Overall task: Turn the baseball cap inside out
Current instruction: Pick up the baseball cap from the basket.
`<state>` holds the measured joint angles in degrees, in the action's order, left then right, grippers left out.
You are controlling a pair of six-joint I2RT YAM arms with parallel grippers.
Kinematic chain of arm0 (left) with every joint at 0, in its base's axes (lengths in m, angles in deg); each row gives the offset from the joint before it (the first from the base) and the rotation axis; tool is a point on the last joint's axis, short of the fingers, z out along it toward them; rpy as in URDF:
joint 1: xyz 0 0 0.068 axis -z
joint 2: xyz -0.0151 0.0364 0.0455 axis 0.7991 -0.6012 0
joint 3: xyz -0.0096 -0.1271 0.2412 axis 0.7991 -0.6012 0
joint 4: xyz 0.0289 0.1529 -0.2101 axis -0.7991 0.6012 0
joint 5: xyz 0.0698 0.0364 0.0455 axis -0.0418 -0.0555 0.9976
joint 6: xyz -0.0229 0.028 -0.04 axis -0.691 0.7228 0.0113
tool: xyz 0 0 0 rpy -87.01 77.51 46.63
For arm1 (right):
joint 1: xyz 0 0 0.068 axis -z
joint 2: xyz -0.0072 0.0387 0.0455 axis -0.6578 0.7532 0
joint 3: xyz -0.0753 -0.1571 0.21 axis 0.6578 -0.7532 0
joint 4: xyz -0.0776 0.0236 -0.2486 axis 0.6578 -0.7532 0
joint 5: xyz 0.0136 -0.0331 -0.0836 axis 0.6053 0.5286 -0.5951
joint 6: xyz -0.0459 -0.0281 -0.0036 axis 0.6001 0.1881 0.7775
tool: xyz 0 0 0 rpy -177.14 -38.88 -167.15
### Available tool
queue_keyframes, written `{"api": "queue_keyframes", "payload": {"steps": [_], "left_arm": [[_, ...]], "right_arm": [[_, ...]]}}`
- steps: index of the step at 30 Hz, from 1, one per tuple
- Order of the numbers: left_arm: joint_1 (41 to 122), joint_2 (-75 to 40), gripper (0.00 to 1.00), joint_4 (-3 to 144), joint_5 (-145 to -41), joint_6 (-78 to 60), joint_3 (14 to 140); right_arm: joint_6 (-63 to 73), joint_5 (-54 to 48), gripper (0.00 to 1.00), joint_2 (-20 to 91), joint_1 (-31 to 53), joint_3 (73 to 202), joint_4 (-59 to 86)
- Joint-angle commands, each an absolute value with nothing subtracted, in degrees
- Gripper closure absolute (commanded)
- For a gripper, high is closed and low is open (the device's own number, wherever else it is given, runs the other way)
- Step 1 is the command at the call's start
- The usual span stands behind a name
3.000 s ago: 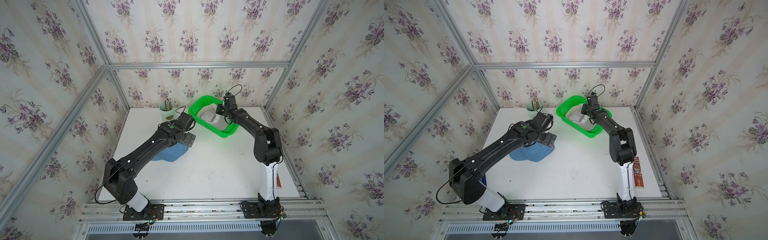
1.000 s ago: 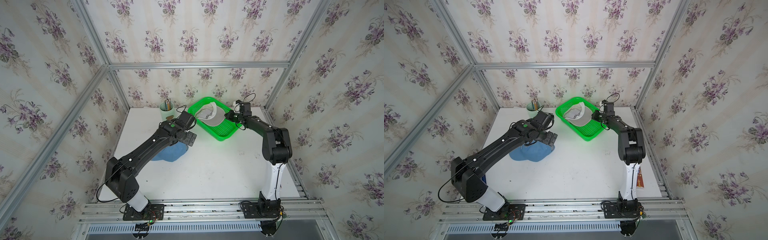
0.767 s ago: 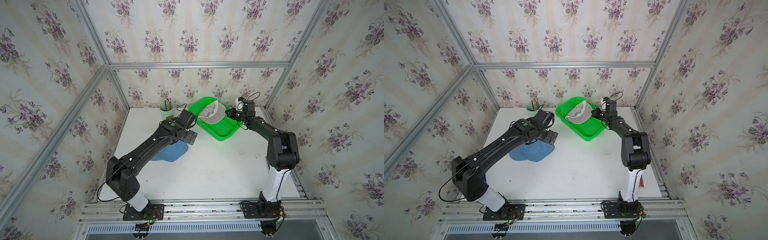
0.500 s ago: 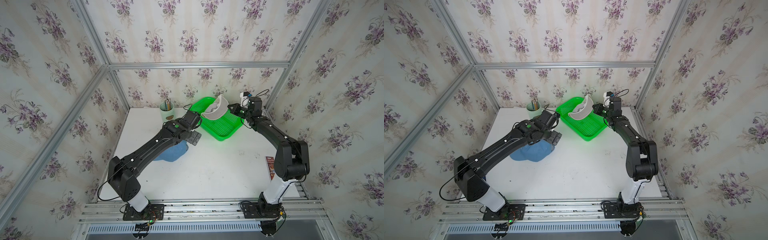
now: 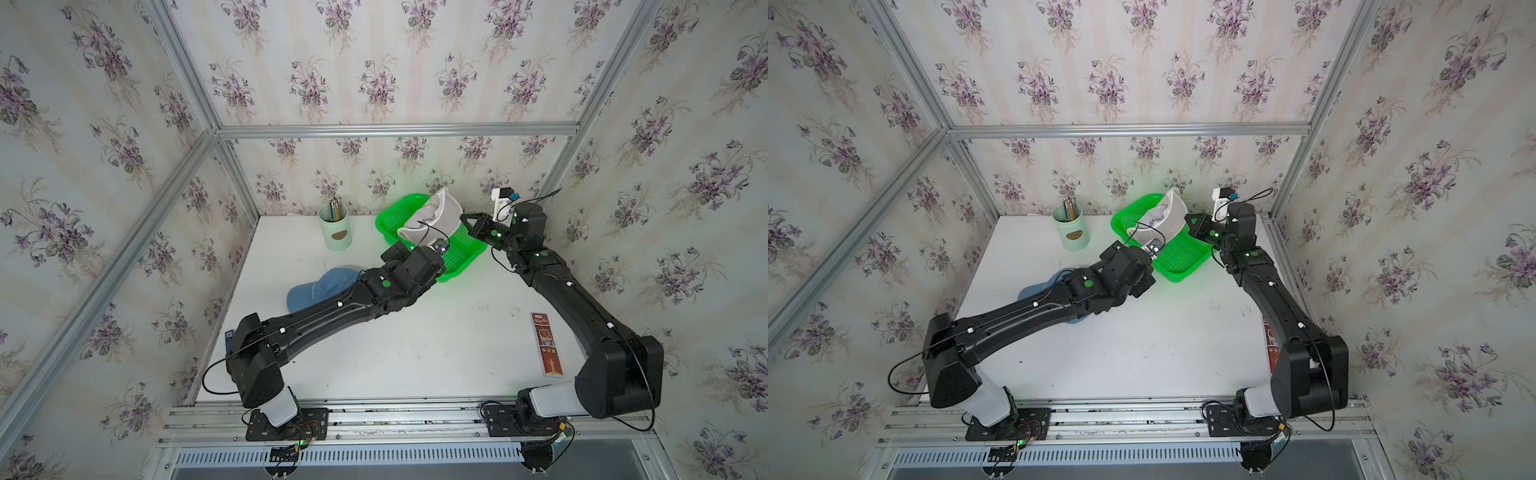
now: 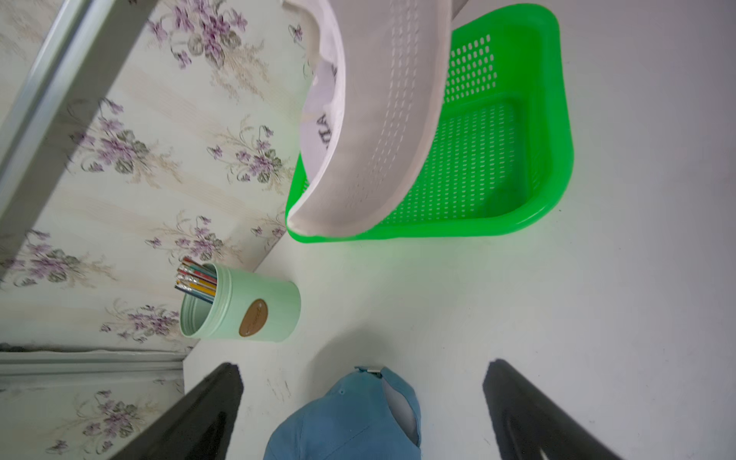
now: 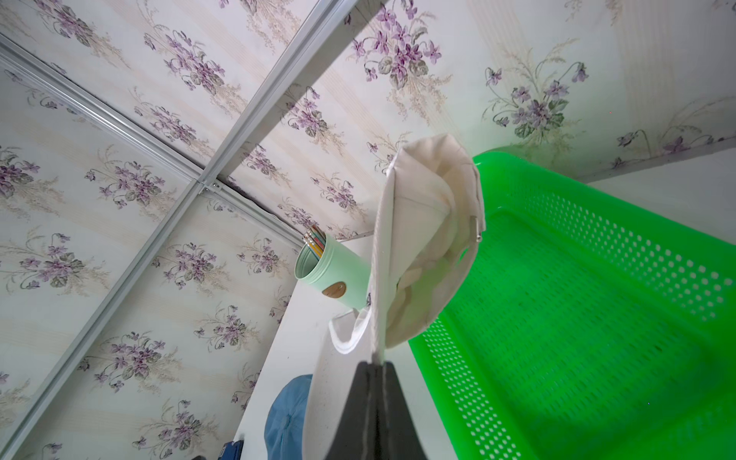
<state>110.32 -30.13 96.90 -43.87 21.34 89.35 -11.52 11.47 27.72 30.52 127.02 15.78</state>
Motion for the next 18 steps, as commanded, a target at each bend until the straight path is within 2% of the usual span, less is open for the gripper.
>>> {"api": "queue_keyframes", "payload": {"steps": [1, 6, 12, 16, 18], "left_arm": [[111.16, -31.91, 0.01, 88.69, -37.41, 26.22, 90.12], [111.22, -34.58, 0.01, 84.11, -32.95, 27.73, 90.61], [110.93, -37.59, 0.01, 77.24, -32.28, 32.56, 89.90], [110.31, -37.49, 0.16, 73.83, -33.12, 33.24, 88.73], [109.88, -37.35, 0.31, 73.08, -33.87, 33.50, 88.42]], "right_arm": [[-13.19, 10.66, 1.00, 25.34, 29.24, 124.97, 15.60], [-13.79, 10.98, 1.00, 23.28, 27.64, 123.11, 15.01], [-15.55, 13.47, 1.00, 21.20, 27.13, 120.76, 16.42], [-16.73, 15.73, 1.00, 20.59, 27.05, 119.18, 17.46], [-17.25, 16.50, 1.00, 20.31, 27.04, 118.20, 18.21]]}}
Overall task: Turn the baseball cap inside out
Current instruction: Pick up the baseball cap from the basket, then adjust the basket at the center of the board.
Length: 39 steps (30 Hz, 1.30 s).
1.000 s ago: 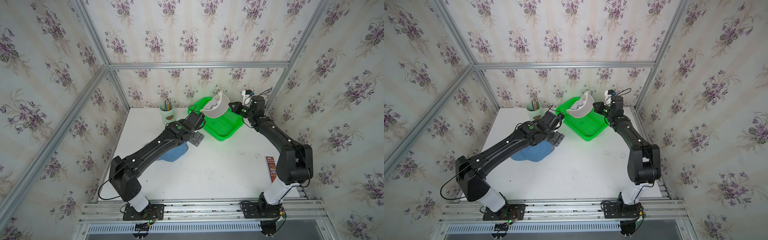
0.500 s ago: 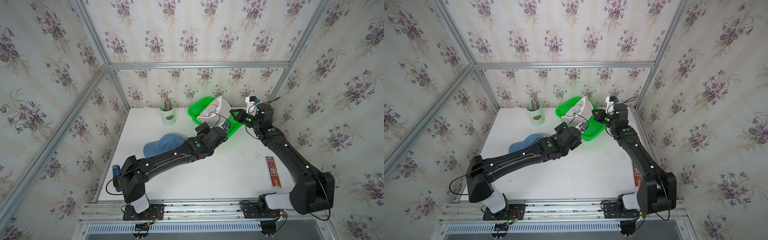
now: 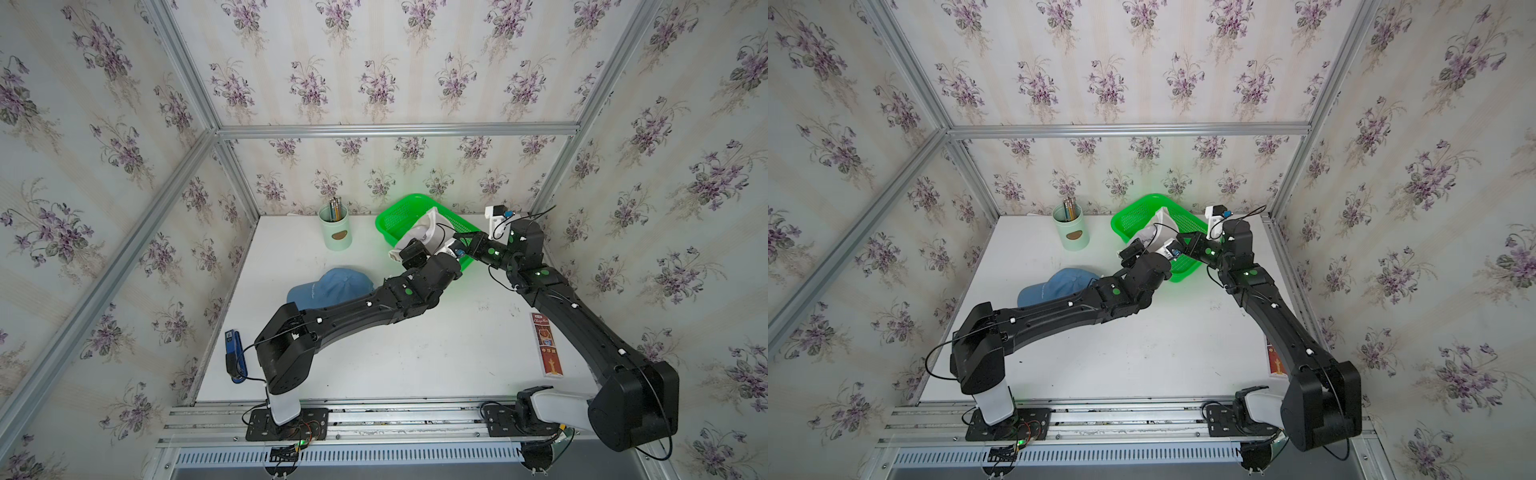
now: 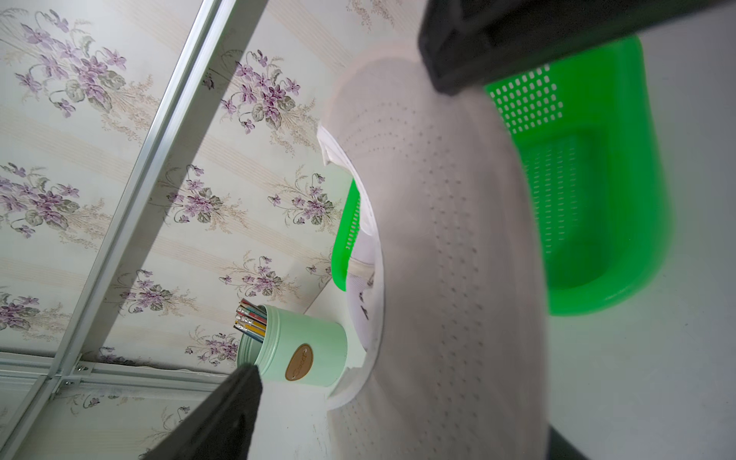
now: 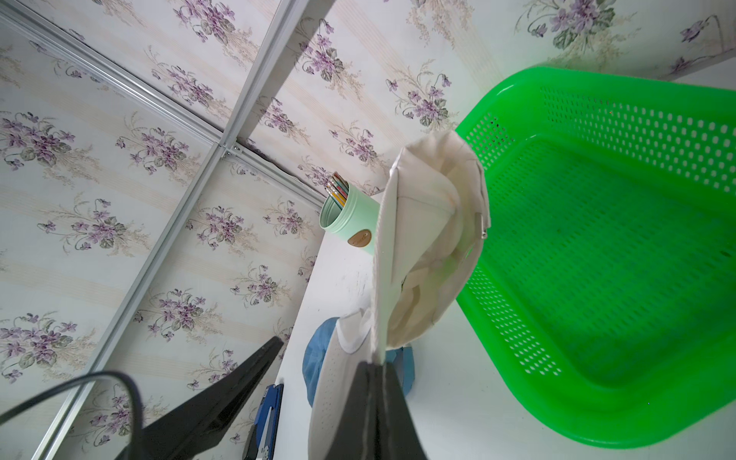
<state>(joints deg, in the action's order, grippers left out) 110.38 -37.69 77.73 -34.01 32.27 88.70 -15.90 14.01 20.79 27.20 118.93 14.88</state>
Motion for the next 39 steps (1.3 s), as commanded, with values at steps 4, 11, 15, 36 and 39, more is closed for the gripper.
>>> {"api": "queue_keyframes", "payload": {"steps": [4, 11, 15, 36, 39], "left_arm": [[109.14, -36.63, 0.46, 74.07, -37.77, 33.33, 87.97], [108.70, -32.98, 0.90, 76.82, -45.89, 30.55, 85.88], [107.70, -30.67, 0.98, 77.94, -46.95, 28.20, 84.68], [91.27, -10.40, 1.00, 96.62, -62.42, 0.46, 81.95], [91.31, -9.52, 1.00, 98.34, -63.04, -0.21, 81.97]], "right_arm": [[-18.52, 18.07, 1.00, 20.10, 26.97, 117.00, 20.02], [-19.41, 18.65, 1.00, 21.44, 26.58, 117.57, 22.17], [-20.19, 20.14, 0.95, 22.72, 26.45, 118.61, 24.64], [-13.11, -6.82, 0.45, 25.38, 31.24, 117.59, 3.72], [-15.12, -7.72, 0.45, 28.41, 31.30, 117.44, 4.89]]}}
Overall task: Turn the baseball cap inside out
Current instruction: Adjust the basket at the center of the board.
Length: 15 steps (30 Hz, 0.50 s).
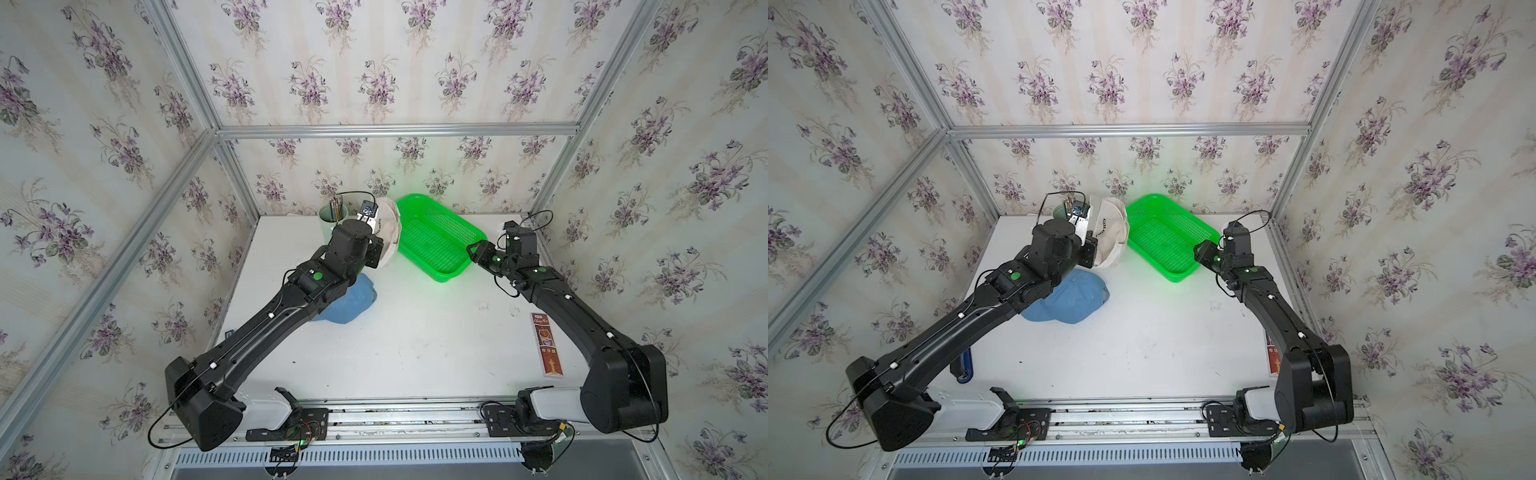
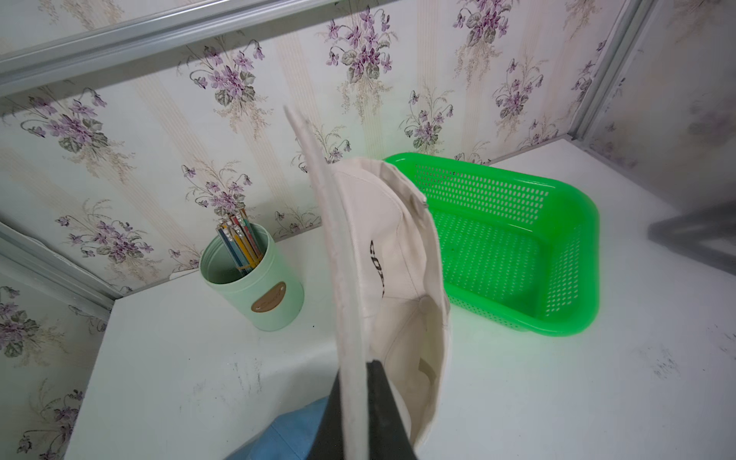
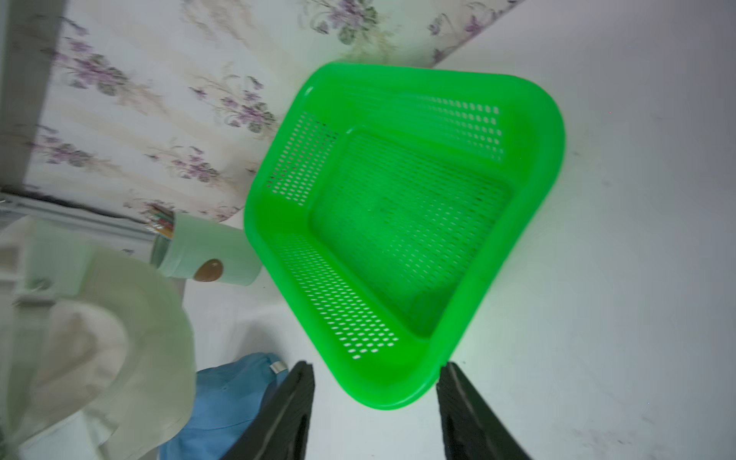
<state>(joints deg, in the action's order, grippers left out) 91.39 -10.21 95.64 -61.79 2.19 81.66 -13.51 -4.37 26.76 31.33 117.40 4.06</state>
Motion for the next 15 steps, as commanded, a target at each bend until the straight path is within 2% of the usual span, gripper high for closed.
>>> {"api": "queue_keyframes", "payload": {"steps": [1, 15], "left_arm": [[91.34, -9.13, 1.00, 98.59, -63.30, -0.45, 81.76], [91.35, -4.06, 1.00, 98.85, -65.50, 0.24, 80.41]], "right_arm": [[-16.04, -7.64, 0.45, 29.67, 31.32, 117.75, 5.24], [-20.89, -8.39, 0.46, 42.77, 31.34, 120.97, 8.66]]}}
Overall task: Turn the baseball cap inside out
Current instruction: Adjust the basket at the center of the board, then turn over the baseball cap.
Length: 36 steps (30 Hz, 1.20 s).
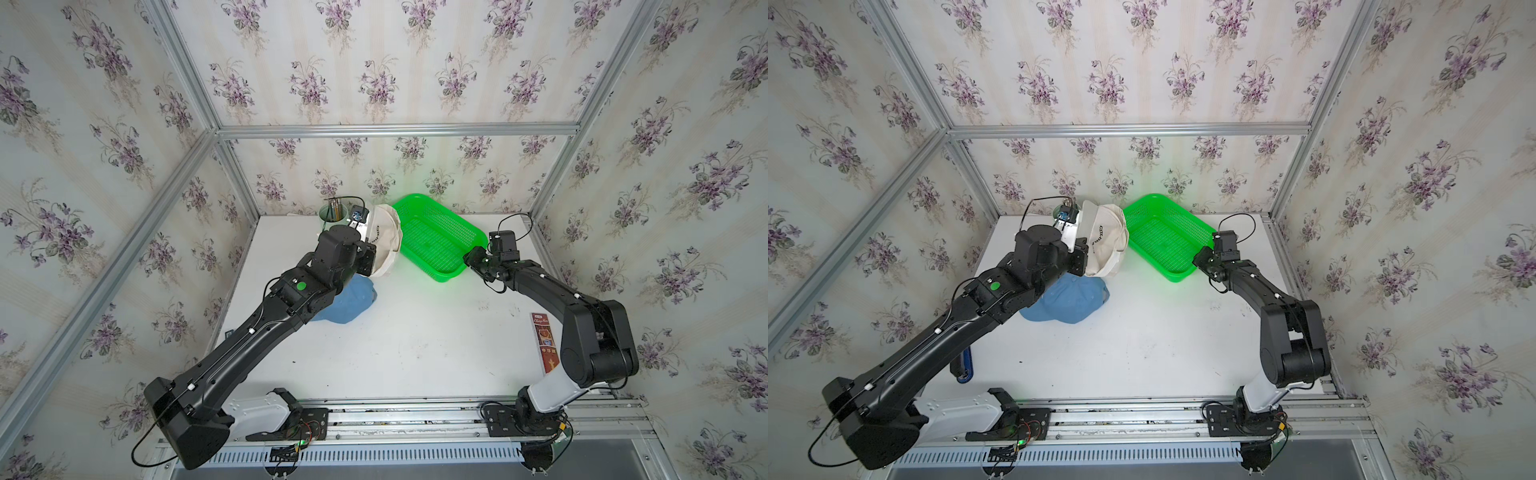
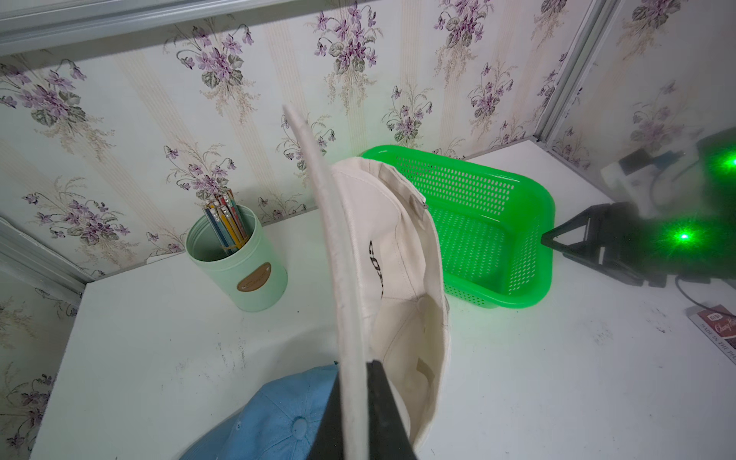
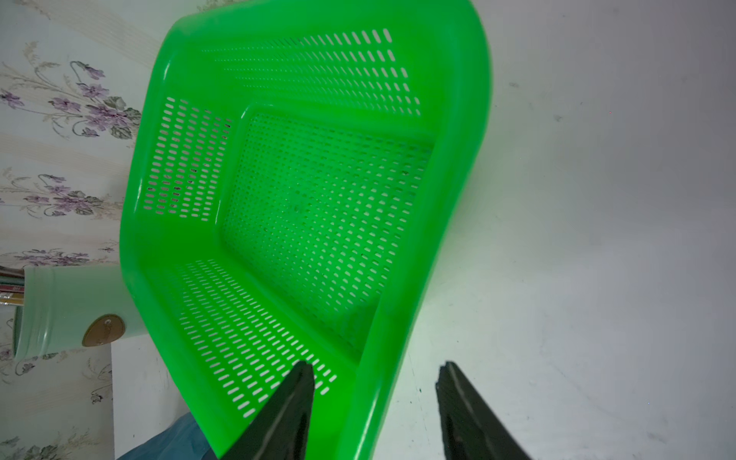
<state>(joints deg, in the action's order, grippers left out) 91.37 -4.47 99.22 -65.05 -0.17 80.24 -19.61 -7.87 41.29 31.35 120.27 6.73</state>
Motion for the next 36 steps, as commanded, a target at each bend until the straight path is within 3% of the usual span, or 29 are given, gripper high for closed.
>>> {"api": "queue_keyframes", "payload": {"steps": [1, 4, 11, 17, 29, 36], "left_arm": [[91.45, -3.99, 1.00, 99.07, -65.48, 0.36, 80.51], [91.37, -3.59, 1.00, 99.62, -65.39, 0.89, 80.63], [91.31, -2.06, 1.00, 100.60, -64.16, 2.56, 79.80], [91.25, -1.50, 1.00, 101.29, -64.02, 3.27, 79.57], [90.37, -2.09, 1.00, 105.25, -74.95, -3.07, 82.53], [90.41, -3.48, 1.00, 109.49, -75.59, -5.40, 85.05]], "right_arm": [[-21.29, -8.10, 0.46, 43.87, 31.35, 121.35, 9.16], [-21.37, -8.33, 0.50, 47.08, 31.34, 123.69, 9.16], [-15.65, -11.44, 0.78, 52.51, 32.04, 132.57, 4.63], [-7.39, -12.05, 0.83, 57.88, 34.14, 140.00, -0.07], [-2.23, -5.29, 0.73, 64.69, 41.37, 149.39, -5.32], [-1.17, -3.59, 0.58, 63.65, 41.87, 148.74, -6.11]]}}
